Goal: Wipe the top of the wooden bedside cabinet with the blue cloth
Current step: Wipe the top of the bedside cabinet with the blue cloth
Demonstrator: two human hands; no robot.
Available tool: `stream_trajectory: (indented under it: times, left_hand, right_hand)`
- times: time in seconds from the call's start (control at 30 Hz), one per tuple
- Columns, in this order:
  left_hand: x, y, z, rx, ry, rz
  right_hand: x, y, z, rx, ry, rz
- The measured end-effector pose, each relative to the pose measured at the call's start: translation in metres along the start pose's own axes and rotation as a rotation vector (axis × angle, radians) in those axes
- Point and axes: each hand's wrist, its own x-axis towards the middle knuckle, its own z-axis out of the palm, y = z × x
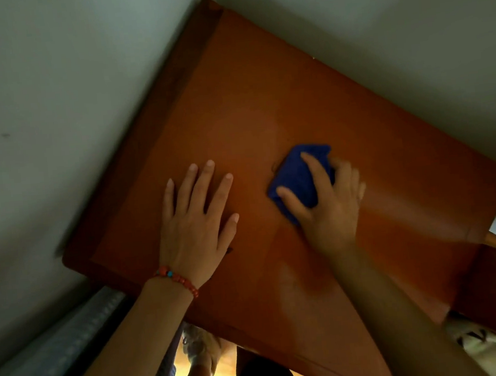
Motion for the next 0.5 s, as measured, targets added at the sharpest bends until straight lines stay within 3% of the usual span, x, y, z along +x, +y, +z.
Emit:
stream_trajectory:
  times: [0.2,0.4,0.5]
  left_hand:
    - [-0.036,-0.009,0.000,0.003,-0.010,0.025]
    - [-0.048,-0.018,0.006,0.012,0.013,0.073]
    - [-0.049,-0.023,0.004,0.014,0.008,0.112]
  right_hand:
    - [0.050,-0.012,0.006,0.006,0.105,0.161]
    - [-0.075,-0.037,0.013,0.024,0.069,0.136]
    - [-0.085,-0.037,0.012,-0.021,0.036,0.082]
